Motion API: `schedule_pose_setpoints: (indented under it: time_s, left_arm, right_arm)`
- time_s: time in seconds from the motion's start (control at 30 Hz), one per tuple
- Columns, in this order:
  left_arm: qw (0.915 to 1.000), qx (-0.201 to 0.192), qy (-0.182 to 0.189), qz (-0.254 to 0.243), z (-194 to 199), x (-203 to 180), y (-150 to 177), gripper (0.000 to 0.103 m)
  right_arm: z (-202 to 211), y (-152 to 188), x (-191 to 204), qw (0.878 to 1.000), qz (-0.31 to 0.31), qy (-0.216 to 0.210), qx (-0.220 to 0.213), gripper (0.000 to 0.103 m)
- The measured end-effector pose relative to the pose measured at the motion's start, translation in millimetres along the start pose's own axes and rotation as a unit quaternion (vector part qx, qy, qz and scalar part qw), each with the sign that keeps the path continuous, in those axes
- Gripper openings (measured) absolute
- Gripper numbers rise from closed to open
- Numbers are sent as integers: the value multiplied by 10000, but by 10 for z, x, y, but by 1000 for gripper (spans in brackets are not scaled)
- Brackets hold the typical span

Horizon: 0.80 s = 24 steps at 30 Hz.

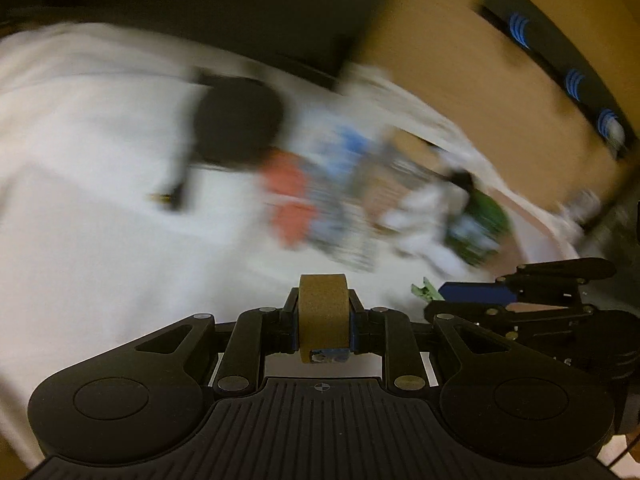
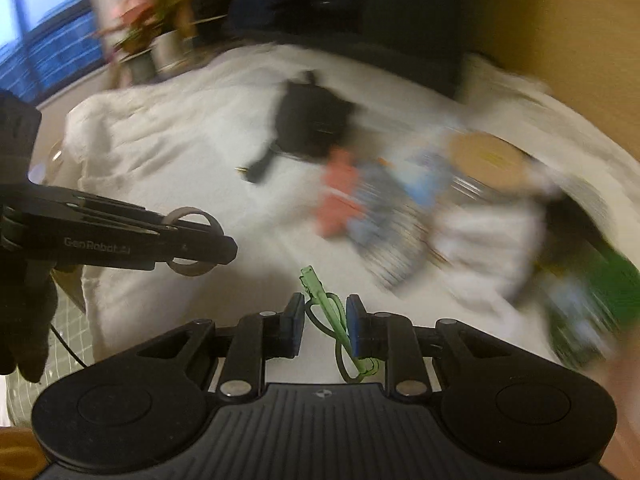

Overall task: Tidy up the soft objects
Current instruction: 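Grasp the green cord with the right gripper while the left gripper holds the tape roll, then carry tape roll and cord over the pink box and open both grippers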

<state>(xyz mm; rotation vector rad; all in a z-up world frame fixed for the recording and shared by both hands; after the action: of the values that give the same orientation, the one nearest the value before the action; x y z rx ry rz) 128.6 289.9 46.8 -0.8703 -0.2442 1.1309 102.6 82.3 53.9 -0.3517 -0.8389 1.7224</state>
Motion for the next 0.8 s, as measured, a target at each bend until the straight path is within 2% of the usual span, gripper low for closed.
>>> schedule_pose_setpoints:
  time_s: [0.1, 0.17, 0.23, 0.33, 0.4, 0.47, 0.53, 0.63, 0.8]
  left_arm:
    - [9962, 305, 690, -431, -209, -496, -32, 24]
    - [9882, 615, 1171, -772, -371, -881, -22, 24]
    - [9760, 946, 1629, -1092, -516, -1294, 23, 24]
    - [9562, 1258, 2128, -1567, -662, -1863, 34, 24]
    - [9453, 1284, 2355, -1854, -711, -2192, -43, 24]
    - [9394, 1154, 2510, -2030, -737, -2473, -217, 24]
    - [9400, 898, 2489, -2153, -756, -2699, -462, 24]
    - [9470, 417, 2296, -2206, -789, -2980, -828, 24]
    - [9597, -16, 2269, -1658, -1201, -3329, -1412, 25]
  right_arm:
    - [404, 261, -394, 9979, -506, 392, -83, 22]
    - [702, 439, -635, 9942, -854, 626, -167, 22]
    - [1006, 616, -856, 9888, -1158, 894, -297, 22]
    - [1473, 872, -1143, 9781, -1445, 1368, -607, 22]
    - [1758, 991, -1289, 9697, -1584, 1656, -844, 22]
    - [2024, 1111, -1419, 9604, -1726, 1901, -1081, 22]
    - [2206, 1199, -1527, 9530, -1857, 2020, -1284, 22]
    - [2382, 1310, -1668, 9431, -2051, 2144, -1499, 22]
    - [2491, 1395, -1813, 9337, -2236, 2242, -1672, 22]
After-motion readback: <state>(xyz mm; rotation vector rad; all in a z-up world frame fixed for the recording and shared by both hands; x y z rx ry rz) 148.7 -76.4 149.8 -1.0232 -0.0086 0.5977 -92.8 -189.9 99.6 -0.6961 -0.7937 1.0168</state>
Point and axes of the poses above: each gripper's, at about its wrist camera, not at the fingertips, and z roughly against the way its jaws point, x to its left, y to its underside, the point moved 2 cm from there along -z, roughly the way its jaws point, and after that the axes turned 13 degrees about -z, right-handed, at the moved point
